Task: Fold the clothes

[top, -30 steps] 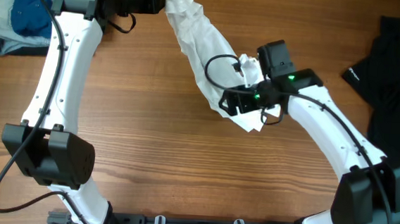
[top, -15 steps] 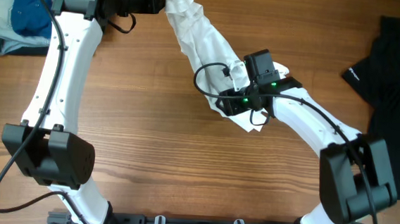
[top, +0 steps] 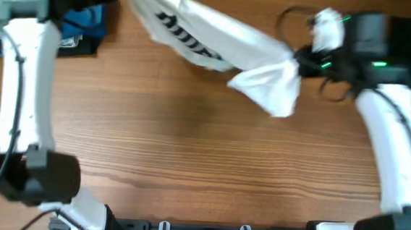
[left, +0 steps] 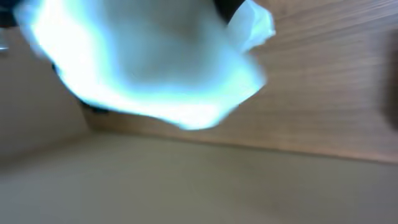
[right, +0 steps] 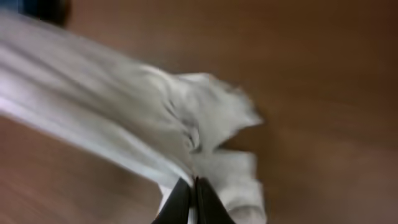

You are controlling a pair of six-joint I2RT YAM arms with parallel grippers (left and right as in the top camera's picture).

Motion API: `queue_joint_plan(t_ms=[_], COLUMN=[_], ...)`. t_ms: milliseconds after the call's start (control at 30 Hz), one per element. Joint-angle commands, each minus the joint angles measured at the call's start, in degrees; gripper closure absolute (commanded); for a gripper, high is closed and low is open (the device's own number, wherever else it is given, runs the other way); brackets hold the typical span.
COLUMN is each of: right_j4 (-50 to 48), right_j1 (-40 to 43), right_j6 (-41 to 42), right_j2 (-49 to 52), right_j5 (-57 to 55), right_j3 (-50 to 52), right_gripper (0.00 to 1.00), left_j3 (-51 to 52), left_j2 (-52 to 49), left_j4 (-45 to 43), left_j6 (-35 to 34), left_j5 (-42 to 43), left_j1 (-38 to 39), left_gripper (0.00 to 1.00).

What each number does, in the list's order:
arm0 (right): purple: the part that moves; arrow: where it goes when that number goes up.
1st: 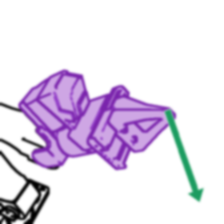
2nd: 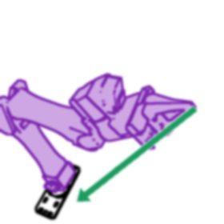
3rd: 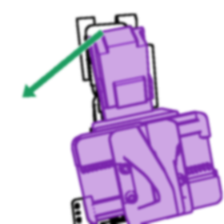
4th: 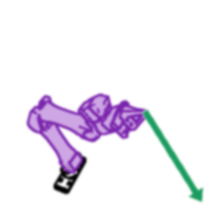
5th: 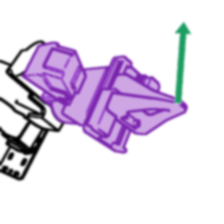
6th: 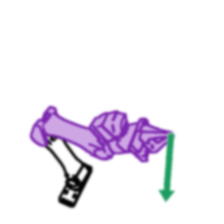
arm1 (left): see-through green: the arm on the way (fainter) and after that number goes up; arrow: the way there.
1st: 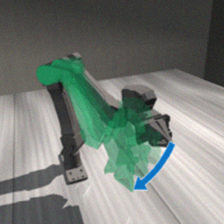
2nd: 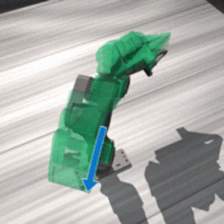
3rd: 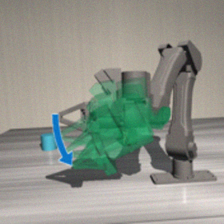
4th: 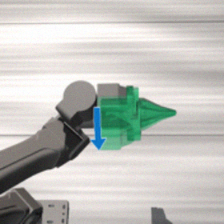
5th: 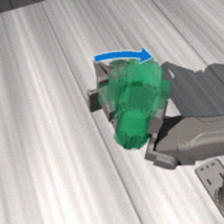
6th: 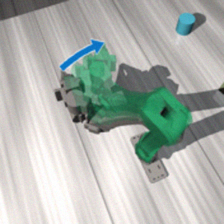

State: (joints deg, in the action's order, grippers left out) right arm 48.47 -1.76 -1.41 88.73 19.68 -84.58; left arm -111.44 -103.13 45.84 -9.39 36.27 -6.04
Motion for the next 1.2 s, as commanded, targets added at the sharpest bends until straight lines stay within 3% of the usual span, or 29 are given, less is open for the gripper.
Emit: queue_joint_plan(t_ms=[0, 433, 600, 933, 1033, 1167], right_j4=[5.3, 16.0, 18.0, 20.3, 18.8, 16.2], right_j1=[5.1, 10.0, 10.1, 10.1, 10.1, 10.0], right_j6=[-5.2, -10.9, -11.7, -11.5, -11.5, -12.1], right_j2=[-1.7, -2.8, -5.2, -10.4, -8.5, -0.9], right_j5=[0.3, 2.8, 0.5, -4.7, -4.4, -2.8], right_j3=[-10.4, -31.0, -35.3, -39.6, -39.6, -39.6], right_gripper=[0.96, 0.96, 0.96, 0.96, 0.96, 0.96], left_j3=[-0.3, -0.3, -0.3, -0.3, -0.3, -0.3], left_j2=[9.1, 19.1, 24.7, 37.8, 36.5, 26.7], left_j4=[-0.7, 3.3, -1.3, 2.4, 3.4, 3.0], left_j6=[-1.6, -1.6, -1.6, 0.2, 0.2, 0.2], left_j5=[0.2, 0.3, 1.1, -10.2, -14.9, -14.9], left_j1=[-2.5, -2.4, -2.5, -2.6, -2.6, -2.5], left_gripper=[0.96, 0.96, 0.96, 0.96, 0.96, 0.96])
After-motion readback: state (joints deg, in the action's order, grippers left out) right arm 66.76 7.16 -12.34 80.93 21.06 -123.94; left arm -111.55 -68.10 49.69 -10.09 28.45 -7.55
